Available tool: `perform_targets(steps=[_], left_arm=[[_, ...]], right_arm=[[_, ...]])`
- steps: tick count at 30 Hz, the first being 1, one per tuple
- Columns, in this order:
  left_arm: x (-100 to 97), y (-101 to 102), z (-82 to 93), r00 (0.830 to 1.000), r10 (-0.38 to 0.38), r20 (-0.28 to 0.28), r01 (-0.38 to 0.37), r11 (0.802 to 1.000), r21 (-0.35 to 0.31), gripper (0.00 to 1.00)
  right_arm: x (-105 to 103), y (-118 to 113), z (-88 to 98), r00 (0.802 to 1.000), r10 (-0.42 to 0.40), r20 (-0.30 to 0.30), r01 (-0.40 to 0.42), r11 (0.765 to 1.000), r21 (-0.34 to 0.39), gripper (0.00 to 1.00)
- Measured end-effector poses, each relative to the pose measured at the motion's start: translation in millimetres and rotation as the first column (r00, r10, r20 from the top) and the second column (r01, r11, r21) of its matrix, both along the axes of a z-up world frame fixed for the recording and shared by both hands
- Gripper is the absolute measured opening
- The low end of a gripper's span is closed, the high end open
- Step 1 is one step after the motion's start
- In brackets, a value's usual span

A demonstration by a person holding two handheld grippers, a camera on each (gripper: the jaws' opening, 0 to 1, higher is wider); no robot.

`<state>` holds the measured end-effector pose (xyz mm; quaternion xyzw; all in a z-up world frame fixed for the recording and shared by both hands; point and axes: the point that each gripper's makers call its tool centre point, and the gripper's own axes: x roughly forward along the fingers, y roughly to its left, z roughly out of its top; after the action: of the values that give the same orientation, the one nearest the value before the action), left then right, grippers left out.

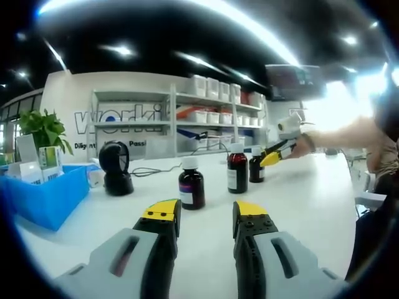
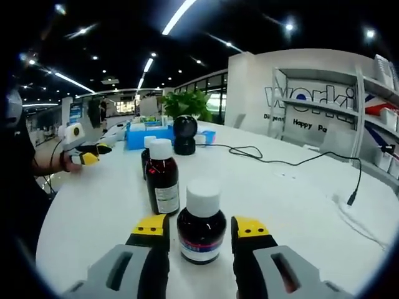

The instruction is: Rotate the medicine bottle to make it face forward pick up the medicine bottle inspect the drug traceability code place the medicine on the table

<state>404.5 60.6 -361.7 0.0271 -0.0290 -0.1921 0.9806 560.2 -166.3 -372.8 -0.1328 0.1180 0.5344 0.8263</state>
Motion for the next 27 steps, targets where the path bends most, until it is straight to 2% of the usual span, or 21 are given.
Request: perform_targets(steps=[1,9,12,20,27], left_arm=[[0.1,0,0.1,1.000,0.000,0.000,0.000,1.000,0.000,0.26],[0.8,-1,-0.2,1.000,-0.002,-0.001,0.002,1.000,0.004,0.26],[0.6,-1,0.0,1.000,-0.001,0.000,0.001,1.000,0.004,0.26],[0.8,-1,0.0,1.000,-0.002,0.000,0.002,1.000,0.005,0.26],[0.9,-2,0.1,1.000,-0.001,0.000,0.001,1.000,0.006,0.26]], right_arm=[[0,0,-0.1,1.000,-0.001,-0.001,0.001,1.000,-0.001,0.27],[-5,-1,-0.1,1.000,-0.027,0.007,0.028,1.000,-0.010,0.27],[0,-4,-0.3,0.997,-0.081,-0.012,0.080,0.997,-0.012,0.27],[9,-10,-0.9,0.986,-0.168,-0.002,0.168,0.986,-0.012,0.26],[11,-11,-1.4,0.963,-0.269,-0.005,0.268,0.963,-0.006,0.26]])
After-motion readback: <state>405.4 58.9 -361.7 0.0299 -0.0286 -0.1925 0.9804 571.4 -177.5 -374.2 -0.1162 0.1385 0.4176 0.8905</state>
